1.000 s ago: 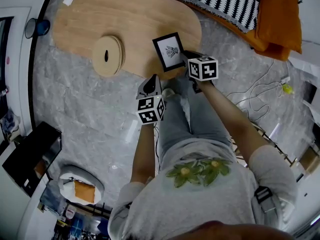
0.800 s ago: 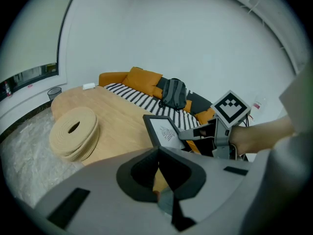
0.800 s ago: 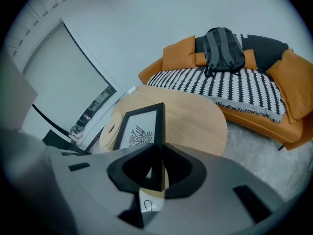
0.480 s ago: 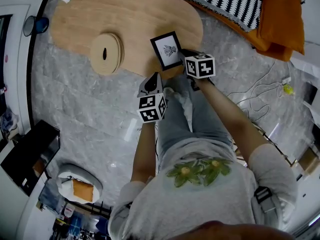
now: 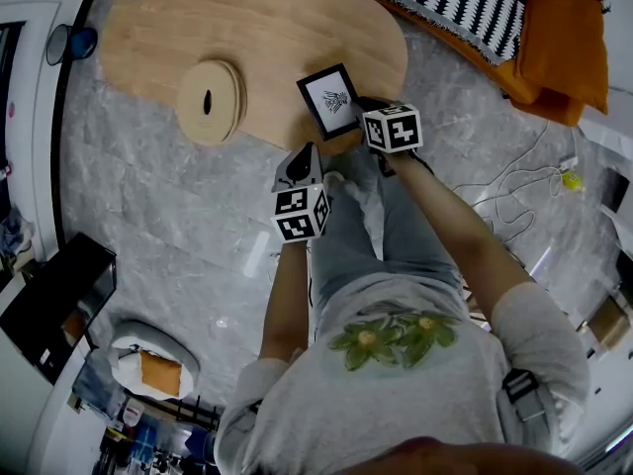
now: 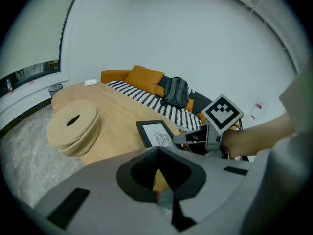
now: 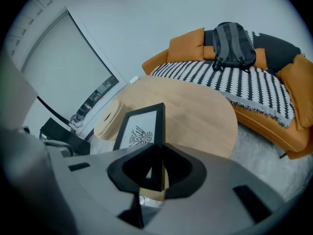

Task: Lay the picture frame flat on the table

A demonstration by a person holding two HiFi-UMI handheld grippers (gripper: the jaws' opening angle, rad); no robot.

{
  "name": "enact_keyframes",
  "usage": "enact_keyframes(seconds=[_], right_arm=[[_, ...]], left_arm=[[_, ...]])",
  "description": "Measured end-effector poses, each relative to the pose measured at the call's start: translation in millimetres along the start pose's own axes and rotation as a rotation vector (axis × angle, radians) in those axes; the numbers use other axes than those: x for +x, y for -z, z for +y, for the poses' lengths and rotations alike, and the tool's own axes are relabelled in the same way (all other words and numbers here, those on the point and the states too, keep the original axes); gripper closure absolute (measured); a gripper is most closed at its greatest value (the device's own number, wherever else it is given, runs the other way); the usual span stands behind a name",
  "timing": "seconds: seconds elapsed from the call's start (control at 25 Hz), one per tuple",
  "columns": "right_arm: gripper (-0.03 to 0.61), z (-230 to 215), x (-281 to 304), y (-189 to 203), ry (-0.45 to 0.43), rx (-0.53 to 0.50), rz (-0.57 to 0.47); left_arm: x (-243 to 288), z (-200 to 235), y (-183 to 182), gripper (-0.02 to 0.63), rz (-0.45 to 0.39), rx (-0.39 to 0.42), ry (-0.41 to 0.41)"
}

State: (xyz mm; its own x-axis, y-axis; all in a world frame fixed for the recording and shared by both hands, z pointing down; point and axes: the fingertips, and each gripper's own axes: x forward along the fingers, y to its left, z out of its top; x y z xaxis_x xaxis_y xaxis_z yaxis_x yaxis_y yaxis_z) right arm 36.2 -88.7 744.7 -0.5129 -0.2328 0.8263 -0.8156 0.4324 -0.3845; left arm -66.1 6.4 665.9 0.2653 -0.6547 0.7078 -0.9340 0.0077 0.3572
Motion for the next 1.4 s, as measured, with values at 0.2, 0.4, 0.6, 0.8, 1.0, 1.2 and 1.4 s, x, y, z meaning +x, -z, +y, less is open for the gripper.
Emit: enact_keyframes(seconds=[0.2, 0.4, 0.6, 0.8, 1.0, 1.2, 1.4], right_arm=[[0.505, -2, 11, 6, 0.0, -0.011, 0.013], [0.505, -3, 24, 13, -0.005, -0.01, 0.028], [0.505, -9, 34, 19, 0.007, -0.03, 0.048], [0.505, -13, 45, 24, 0.01, -0.047, 0.053], [0.505, -13, 57, 32, 0.006, -0.056, 0.063], [0.505, -14, 68, 40, 0.001, -0.057, 0.08], [0.505, -17, 73, 47, 0.006, -0.066, 0.102]], left_arm=[[3, 6, 5, 0.598, 0.002, -0.002, -0.009], [6, 11, 10, 0.598, 0.003, -0.009, -0.016], [10, 14, 17, 0.598, 0.005, -0.011, -0.016], [17, 19, 24, 0.598, -0.002, -0.013, -0.019], [22, 26, 30, 0.598, -0.011, -0.016, -0.02], [28, 32, 36, 0.598, -0.01, -0.013, -0.026], [33, 33, 37, 0.598, -0.011, -0.012, -0.026]])
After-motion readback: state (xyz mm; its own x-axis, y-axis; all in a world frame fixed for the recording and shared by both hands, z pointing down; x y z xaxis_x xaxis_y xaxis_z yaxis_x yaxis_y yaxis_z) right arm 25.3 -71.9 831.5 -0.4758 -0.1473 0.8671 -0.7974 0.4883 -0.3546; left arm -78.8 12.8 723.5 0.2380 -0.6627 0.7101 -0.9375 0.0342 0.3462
